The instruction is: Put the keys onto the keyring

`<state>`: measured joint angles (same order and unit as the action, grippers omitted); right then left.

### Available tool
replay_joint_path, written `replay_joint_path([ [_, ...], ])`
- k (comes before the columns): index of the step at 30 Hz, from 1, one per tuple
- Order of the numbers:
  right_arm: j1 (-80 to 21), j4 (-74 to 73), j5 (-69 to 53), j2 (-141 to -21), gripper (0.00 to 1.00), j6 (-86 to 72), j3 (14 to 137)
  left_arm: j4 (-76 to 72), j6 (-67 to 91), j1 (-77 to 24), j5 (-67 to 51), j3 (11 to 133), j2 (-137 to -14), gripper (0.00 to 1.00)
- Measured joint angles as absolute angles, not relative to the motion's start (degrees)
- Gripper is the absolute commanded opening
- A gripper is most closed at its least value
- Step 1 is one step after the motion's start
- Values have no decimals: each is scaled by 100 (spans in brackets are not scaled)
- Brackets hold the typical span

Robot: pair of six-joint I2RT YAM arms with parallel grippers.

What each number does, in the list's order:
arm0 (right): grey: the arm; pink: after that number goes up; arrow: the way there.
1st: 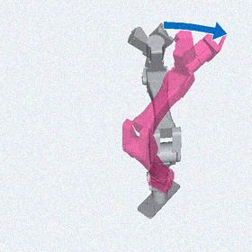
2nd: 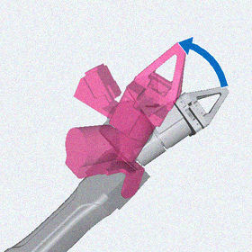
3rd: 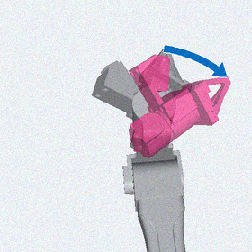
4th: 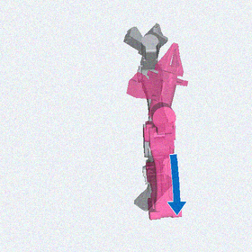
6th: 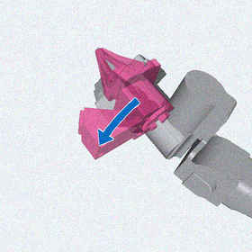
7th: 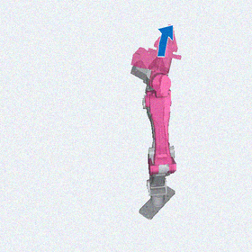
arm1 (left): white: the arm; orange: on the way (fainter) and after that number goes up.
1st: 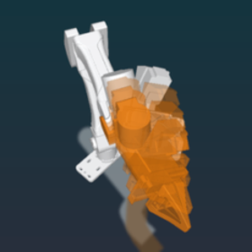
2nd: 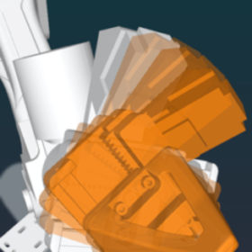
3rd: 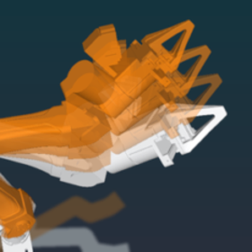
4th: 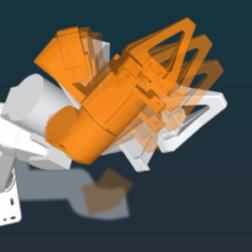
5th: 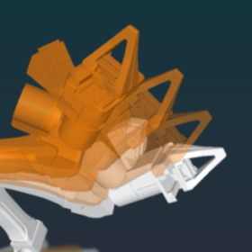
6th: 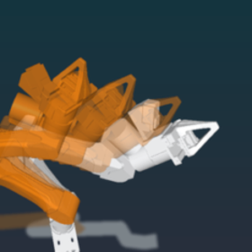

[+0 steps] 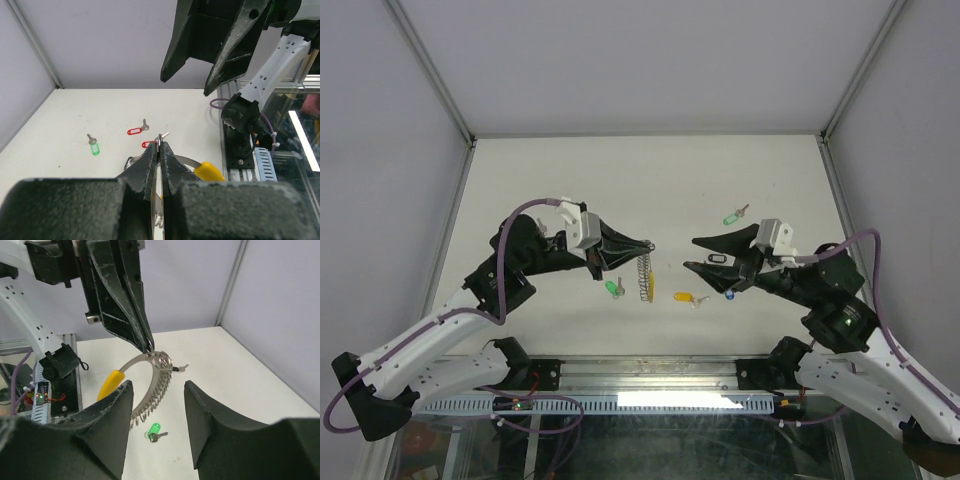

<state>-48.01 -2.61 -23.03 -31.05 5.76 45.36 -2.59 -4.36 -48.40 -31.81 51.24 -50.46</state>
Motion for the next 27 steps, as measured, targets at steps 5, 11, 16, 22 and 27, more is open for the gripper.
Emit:
replay_joint_path([
  [5,-4801,-261,-2018,-3100,49,543,4298,-279,-703,-4840,-3151,5013,-4978,0],
  [11,-4801,-244,-1925,-3024,50,644,4053,-311,-1426,-4840,-3369,4772,-4831,0],
  [16,-4801,-189,-2176,-2873,49,1197,3802,-436,-2088,-4840,-3625,4567,-4713,0],
  [22,-4801,-381,-2606,-2735,45,2200,3621,-755,-2834,-4840,-3979,4204,-4403,0],
  [27,-4801,-670,-2921,-2628,43,2941,3562,-1164,-3382,-4840,-4372,3841,-4036,0],
])
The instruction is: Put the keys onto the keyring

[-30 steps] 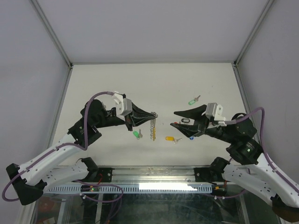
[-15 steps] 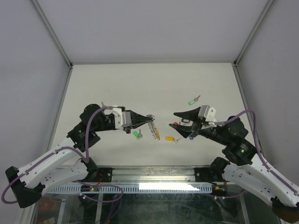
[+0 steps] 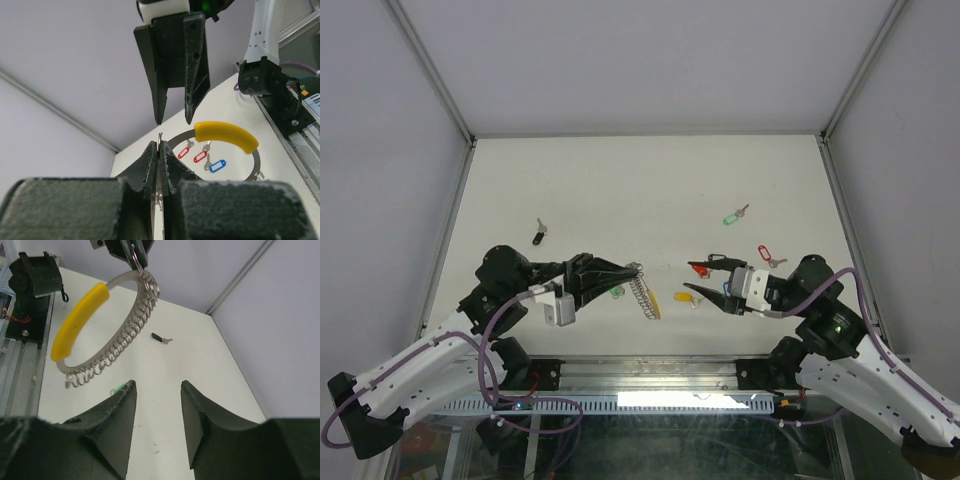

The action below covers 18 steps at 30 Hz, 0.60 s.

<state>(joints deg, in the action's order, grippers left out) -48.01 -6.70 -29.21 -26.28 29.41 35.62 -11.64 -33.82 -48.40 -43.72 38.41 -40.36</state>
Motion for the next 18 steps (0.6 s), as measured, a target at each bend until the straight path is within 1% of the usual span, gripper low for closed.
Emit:
replay_joint_path([
  [7,-4801,-1004,-3081,-2711,38,3461,3562,-1345,-4150,-4840,-4912,3529,-3736,0],
  [12,-4801,-1094,-3092,-2867,38,3616,3562,-1363,-4550,-4840,-5192,3457,-3627,0],
  [15,-4801,-1081,-3039,-2965,38,3575,3562,-1352,-4694,-4840,-5277,3454,-3618,0],
  [18,-4807,-1061,-2786,-3210,37,3085,3583,-1337,-4685,-4840,-5238,3454,-3656,0],
])
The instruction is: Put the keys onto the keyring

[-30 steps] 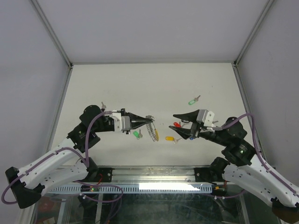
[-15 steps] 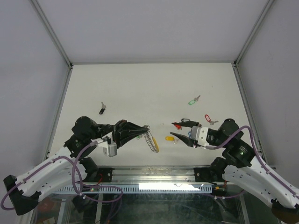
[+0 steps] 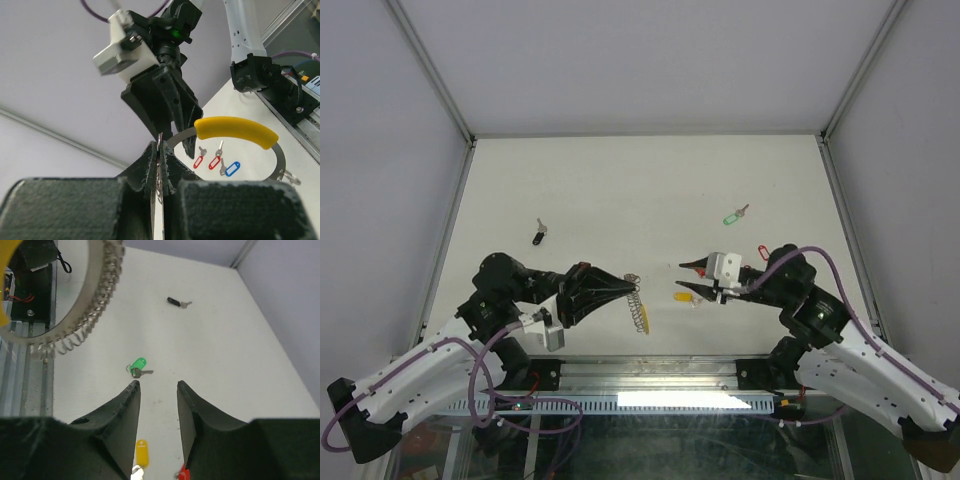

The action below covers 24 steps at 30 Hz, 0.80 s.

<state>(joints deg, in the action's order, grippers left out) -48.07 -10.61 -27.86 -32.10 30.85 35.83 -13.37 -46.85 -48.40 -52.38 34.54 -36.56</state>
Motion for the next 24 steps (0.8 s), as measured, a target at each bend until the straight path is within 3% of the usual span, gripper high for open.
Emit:
replay_joint_path([
  [8,-4816,-1555,-1806,-4486,38,1223,4178,-1286,-4560,-4840,-4950,3454,-3817,0],
  [16,-4814,-2458,-183,-5111,50,-1179,4744,-1343,-3992,-4840,-4453,3457,-3970,0],
  [24,-4768,-3409,322,-5540,49,-2788,4897,-1378,-3315,-4840,-3988,3459,-4281,0],
])
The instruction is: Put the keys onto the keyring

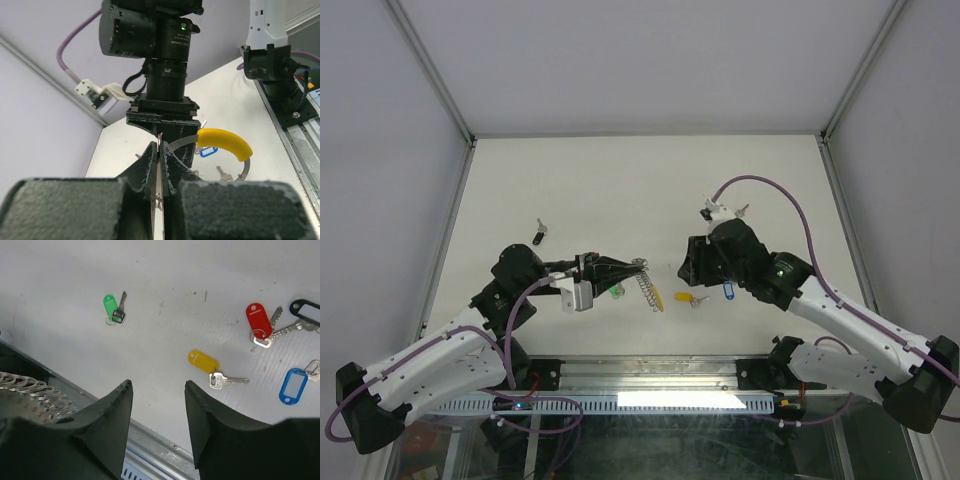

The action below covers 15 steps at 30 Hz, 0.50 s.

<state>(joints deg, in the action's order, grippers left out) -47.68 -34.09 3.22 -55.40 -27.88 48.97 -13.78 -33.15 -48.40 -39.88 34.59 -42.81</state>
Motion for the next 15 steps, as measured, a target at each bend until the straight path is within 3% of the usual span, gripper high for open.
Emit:
replay_joint_path([
  [15,-5081,-3546,692,-6287,39,-3728,4099,-1619,-2008,-4829,-2716,3632,-4571,0],
])
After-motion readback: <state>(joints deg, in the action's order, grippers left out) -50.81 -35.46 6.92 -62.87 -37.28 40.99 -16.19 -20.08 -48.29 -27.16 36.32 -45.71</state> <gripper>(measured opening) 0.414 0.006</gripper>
